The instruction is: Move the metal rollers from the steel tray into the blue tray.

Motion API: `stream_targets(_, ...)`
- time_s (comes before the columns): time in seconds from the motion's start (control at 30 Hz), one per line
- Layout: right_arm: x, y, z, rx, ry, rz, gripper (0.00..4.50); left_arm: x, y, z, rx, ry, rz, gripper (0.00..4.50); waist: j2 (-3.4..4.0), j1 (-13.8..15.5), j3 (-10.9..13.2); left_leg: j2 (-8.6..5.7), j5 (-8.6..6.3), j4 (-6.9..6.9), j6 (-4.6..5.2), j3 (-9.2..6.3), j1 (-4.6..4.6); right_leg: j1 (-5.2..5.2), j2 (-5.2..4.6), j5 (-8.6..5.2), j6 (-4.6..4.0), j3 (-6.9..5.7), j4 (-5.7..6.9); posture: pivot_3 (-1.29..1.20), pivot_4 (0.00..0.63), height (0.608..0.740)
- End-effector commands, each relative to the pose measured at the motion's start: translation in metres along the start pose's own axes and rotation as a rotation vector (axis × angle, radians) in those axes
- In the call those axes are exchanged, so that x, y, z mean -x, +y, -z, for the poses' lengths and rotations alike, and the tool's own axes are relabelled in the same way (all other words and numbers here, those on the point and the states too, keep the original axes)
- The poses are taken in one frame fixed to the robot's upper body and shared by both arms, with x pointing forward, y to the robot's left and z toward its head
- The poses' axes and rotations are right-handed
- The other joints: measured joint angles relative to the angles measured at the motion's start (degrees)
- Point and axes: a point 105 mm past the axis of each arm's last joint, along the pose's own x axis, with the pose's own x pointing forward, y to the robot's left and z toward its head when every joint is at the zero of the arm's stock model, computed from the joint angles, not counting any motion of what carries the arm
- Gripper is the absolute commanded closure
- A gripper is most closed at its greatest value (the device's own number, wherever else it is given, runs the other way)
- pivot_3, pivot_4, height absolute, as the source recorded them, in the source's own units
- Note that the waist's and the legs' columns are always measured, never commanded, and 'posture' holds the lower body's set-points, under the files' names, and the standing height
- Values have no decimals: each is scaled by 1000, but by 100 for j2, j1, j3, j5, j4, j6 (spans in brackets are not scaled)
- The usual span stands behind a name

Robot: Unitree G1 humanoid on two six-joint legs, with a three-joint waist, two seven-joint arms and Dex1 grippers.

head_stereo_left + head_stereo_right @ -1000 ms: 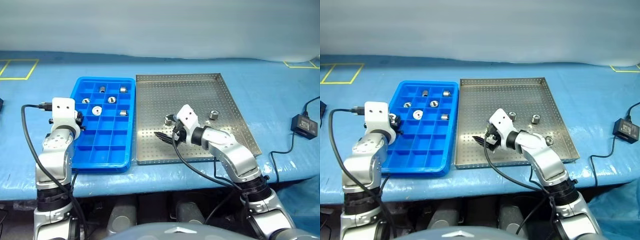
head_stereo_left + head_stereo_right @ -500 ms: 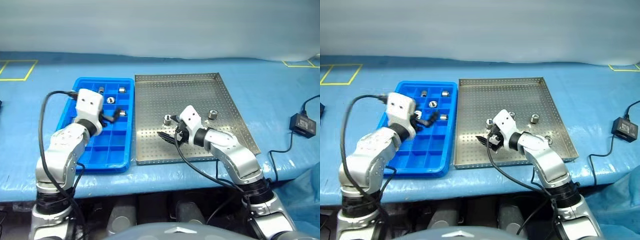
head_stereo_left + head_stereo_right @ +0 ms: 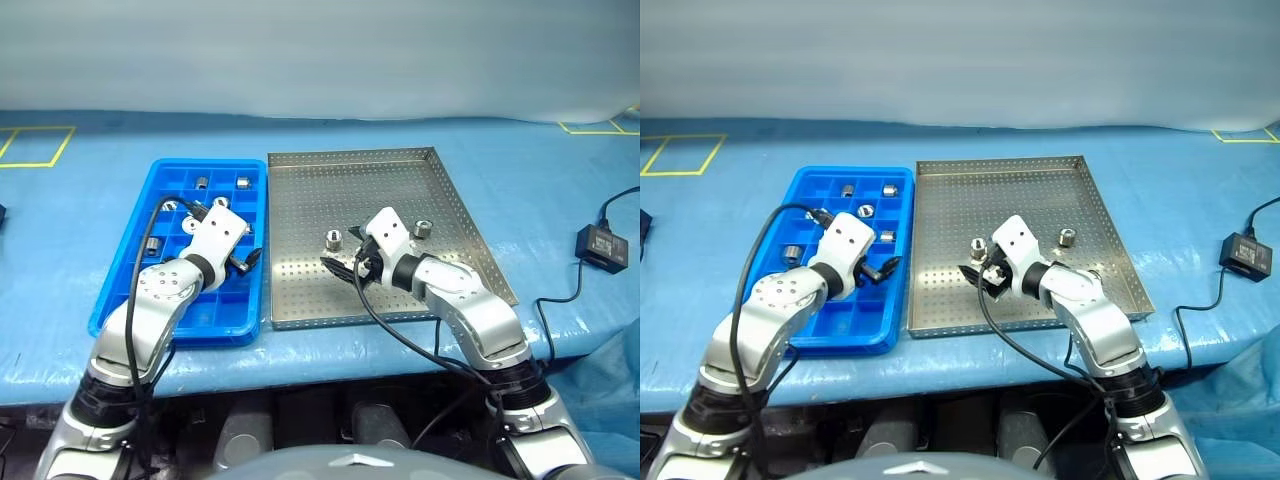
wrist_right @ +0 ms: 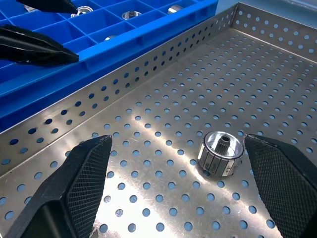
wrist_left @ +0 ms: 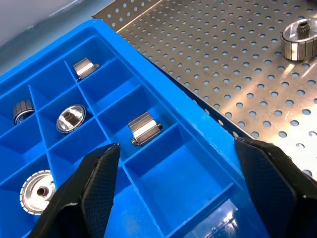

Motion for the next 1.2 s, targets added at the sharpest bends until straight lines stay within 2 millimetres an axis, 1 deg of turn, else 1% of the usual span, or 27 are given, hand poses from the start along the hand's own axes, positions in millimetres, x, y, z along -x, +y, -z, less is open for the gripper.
stream_targets(0.03, 5, -2, -13, 28, -40, 21, 0, 4, 46, 7, 89, 20, -239, 496, 0, -16, 0, 0, 0, -1, 0, -1, -1, -1, 2, 0, 0, 0, 0, 37, 150, 740)
stream_targets(0.1, 5, -2, -13, 28, -40, 22, 0, 5, 53, 9, 109, 26, -275, 496, -2, -48, 2, 3, 0, -4, 0, 0, -3, -7, 6, 1, 0, 1, 1, 37, 150, 740)
stream_targets(0.17, 4, -2, -13, 30, -40, 18, 0, 5, 50, 13, 90, 50, -258, 496, -3, -50, 2, 4, 0, -7, 0, -2, -13, -15, 8, 2, 0, -1, 1, 43, 150, 740)
stream_targets(0.43, 1, -1, -15, 34, -44, 9, 0, 0, 10, 27, 23, 119, -58, 496, -5, -5, 1, -10, -4, -10, 4, -1, -18, -15, -8, 3, 2, 0, -10, 55, 150, 740)
stream_targets(0.57, 1, 0, -15, 32, -43, 7, 0, 0, -12, 24, 7, 101, 59, 496, -5, 5, 1, -11, -4, -10, 5, 0, -16, -14, -10, 3, 2, 1, -11, 56, 150, 740)
stream_targets(0.63, 1, 0, -15, 32, -42, 8, 0, -1, -19, 20, 9, 83, 96, 496, -5, 7, 1, -12, -4, -11, 5, 0, -16, -14, -12, 2, 1, 1, -11, 53, 150, 740)
stream_targets(0.7, 1, 0, -14, 31, -42, 8, 0, -1, -20, 18, 12, 73, 105, 496, -5, 11, 1, -13, -4, -11, 6, 0, -16, -14, -12, 2, 1, 1, -11, 53, 150, 740)
stream_targets(0.87, 2, 0, -14, 30, -41, 12, 0, -3, -15, 11, 35, 41, 93, 496, -5, 36, 1, -21, -5, -9, 8, -2, -18, -13, -18, 2, 2, 0, -11, 49, 150, 740)
stream_targets(1.0, 3, 0, -13, 30, -40, 15, 0, -3, -4, 1, 90, -17, 34, 496, -6, 53, 1, -25, -6, -7, 11, -4, -21, -12, -21, 3, 4, -1, -13, 44, 150, 740)
stream_targets(1.2, 3, 0, -14, 28, -43, 14, 0, 1, -17, -17, 172, -111, 140, 496, -7, 53, 2, -25, -5, -5, 12, -6, -24, -13, -21, 3, 5, -3, -13, 45, 150, 740)
